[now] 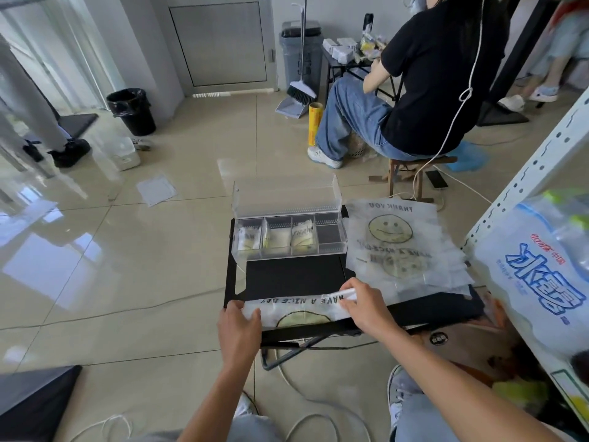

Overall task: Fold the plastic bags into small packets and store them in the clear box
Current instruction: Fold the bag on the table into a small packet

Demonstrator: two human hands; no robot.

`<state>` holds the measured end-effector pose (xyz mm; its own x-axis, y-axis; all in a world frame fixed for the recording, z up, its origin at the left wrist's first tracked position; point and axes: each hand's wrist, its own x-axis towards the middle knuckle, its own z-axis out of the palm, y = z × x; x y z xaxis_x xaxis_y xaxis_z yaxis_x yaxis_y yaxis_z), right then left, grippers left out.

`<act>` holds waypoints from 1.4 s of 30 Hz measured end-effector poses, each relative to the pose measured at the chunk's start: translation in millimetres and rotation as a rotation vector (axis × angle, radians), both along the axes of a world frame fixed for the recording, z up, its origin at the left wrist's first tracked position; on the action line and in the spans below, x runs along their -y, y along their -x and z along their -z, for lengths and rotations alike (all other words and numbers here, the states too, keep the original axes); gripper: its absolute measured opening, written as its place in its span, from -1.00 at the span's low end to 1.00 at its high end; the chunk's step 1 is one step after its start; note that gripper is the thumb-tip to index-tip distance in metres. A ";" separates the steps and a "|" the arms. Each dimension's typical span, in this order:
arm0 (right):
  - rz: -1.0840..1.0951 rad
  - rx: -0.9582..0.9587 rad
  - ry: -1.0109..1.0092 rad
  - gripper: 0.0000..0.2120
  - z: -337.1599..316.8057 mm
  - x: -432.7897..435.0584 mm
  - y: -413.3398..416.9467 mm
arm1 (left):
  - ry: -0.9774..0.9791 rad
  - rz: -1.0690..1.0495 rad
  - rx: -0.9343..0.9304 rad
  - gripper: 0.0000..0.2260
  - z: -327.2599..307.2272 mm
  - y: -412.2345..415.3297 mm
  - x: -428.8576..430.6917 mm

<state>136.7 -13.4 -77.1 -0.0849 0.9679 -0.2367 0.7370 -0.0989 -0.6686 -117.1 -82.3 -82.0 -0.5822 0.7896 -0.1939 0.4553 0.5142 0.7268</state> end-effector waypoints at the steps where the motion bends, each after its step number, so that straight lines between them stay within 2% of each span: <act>1: 0.003 0.002 -0.002 -0.93 0.2 0.0 0.2 | -0.014 -0.026 0.037 -0.69 -3.2 -1.1 -1.0; 5: 0.020 -0.001 -0.008 -0.93 0.3 0.8 0.5 | -0.091 -0.168 0.235 -0.61 -7.0 -1.3 -1.1; 9: 0.025 0.015 -0.009 -0.93 -0.6 2.2 1.9 | -0.152 -0.286 0.365 -0.70 -7.1 3.6 -2.0; 14: 0.015 0.018 -0.002 -0.93 -1.1 5.0 5.2 | -0.218 -0.270 0.388 -0.77 1.0 5.7 -7.5; 19: 0.032 0.002 -0.005 -0.92 0.0 8.2 5.0 | -0.230 -0.273 0.536 -0.68 13.1 9.4 -9.0; 21: 0.039 -0.002 -0.003 -0.92 0.3 8.9 4.3 | -0.232 -0.216 0.425 -0.68 15.6 9.6 -6.4; 24: 0.051 0.002 -0.009 -0.91 1.5 10.6 4.7 | -0.239 -0.037 0.116 -0.73 19.1 8.0 1.6; 27: 0.055 0.029 -0.026 -0.90 1.5 12.7 6.7 | -0.222 0.123 -0.100 -0.78 23.3 5.8 9.5; 30: -0.002 0.077 -0.069 -0.82 -0.1 17.8 9.9 | -0.182 0.330 -0.312 -0.65 28.4 2.5 16.2; 32: -0.074 0.192 -0.160 -0.68 -1.6 21.5 10.3 | -0.169 0.382 -0.373 -0.60 30.3 2.0 20.1; 35: -0.187 0.457 -0.447 -0.50 -4.0 24.0 15.0 | -0.173 0.418 -0.425 -0.57 34.4 3.9 23.2; 37: -0.250 0.466 -0.543 -0.48 -2.8 26.3 26.0 | -0.171 0.421 -0.437 -0.59 35.6 4.2 23.9; 39: -0.392 0.421 -0.494 -0.50 9.8 34.7 37.6 | -0.172 0.432 -0.449 -0.59 34.7 4.1 24.7; 42: -0.532 0.438 -0.287 -0.45 35.1 47.4 38.8 | -0.156 0.461 -0.472 -0.55 38.2 9.1 26.2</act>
